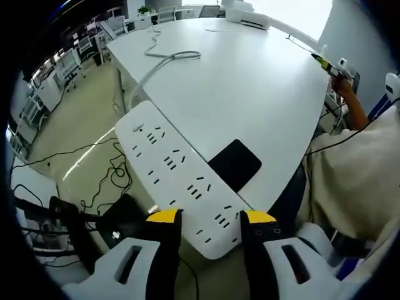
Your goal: Pick up the power strip scattered on the table, fix it on the side mounting bracket of the table, and press the switch
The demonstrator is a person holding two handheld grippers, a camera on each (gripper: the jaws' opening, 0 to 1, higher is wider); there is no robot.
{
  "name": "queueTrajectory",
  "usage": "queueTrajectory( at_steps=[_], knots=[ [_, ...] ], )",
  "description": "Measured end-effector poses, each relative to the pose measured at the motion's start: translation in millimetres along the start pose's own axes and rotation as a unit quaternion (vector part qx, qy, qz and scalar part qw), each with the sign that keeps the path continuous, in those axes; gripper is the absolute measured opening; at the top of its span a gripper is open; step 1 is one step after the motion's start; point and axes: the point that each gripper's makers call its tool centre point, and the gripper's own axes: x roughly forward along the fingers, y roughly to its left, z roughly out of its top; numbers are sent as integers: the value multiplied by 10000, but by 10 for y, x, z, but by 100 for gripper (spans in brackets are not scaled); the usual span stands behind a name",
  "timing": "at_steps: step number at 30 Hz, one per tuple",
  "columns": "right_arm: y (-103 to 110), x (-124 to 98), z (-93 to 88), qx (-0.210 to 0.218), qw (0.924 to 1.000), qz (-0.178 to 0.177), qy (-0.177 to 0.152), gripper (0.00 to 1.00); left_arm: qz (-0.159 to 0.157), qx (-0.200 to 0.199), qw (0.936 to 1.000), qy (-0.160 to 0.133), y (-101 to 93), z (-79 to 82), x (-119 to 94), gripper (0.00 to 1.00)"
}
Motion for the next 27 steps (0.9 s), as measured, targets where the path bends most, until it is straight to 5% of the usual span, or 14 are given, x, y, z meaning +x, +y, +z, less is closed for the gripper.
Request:
queueTrajectory(
  at_steps=[27],
  knots=[
    [67, 38, 198, -155, 9997, 179, -5, 12, -9, 29, 9999, 109, -2, -4, 2, 42]
  ],
)
